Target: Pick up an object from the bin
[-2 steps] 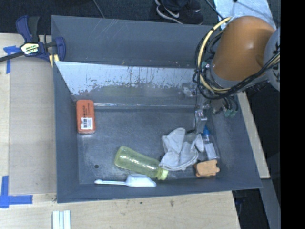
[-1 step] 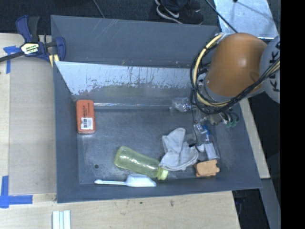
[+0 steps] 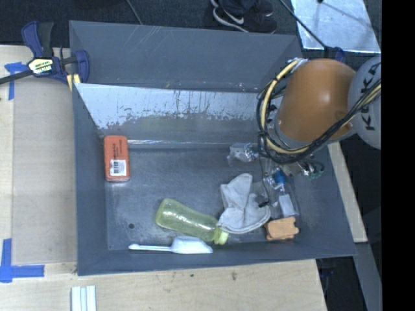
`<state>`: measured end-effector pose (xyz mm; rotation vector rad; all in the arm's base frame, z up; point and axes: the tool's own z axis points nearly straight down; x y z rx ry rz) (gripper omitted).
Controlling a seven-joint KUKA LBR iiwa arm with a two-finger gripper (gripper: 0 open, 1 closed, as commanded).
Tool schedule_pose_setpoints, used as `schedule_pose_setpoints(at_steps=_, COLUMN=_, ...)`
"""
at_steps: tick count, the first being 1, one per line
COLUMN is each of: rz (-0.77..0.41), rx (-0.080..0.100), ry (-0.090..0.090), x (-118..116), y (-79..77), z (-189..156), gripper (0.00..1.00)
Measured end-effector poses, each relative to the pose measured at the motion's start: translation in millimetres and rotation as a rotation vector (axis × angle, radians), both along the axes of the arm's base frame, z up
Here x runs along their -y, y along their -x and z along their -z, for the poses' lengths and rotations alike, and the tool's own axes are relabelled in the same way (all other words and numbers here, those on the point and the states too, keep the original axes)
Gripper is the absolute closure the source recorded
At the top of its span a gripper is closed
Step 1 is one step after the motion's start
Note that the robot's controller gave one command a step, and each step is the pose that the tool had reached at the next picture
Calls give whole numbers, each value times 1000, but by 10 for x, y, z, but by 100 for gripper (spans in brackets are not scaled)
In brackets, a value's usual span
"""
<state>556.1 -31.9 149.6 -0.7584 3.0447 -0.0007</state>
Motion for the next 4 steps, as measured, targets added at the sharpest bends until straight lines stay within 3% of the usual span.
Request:
schedule_pose_setpoints(at_steps=1, rz=225, rx=-1, ry=0, x=-76, y=168, z=269, gripper=0)
schedule_pose_setpoints(at_steps=2, rz=134, rx=-6, ry=3, x=-242, y=292, z=770, gripper=100)
schedule_pose_setpoints(at_steps=3, rz=134, rx=-6, ry=3, x=-242, y=292, z=770, gripper=100)
schedule_pose_setpoints(at_steps=4, rz=171, rx=8, ry=0, x=-261, y=431, z=-1087, gripper=100)
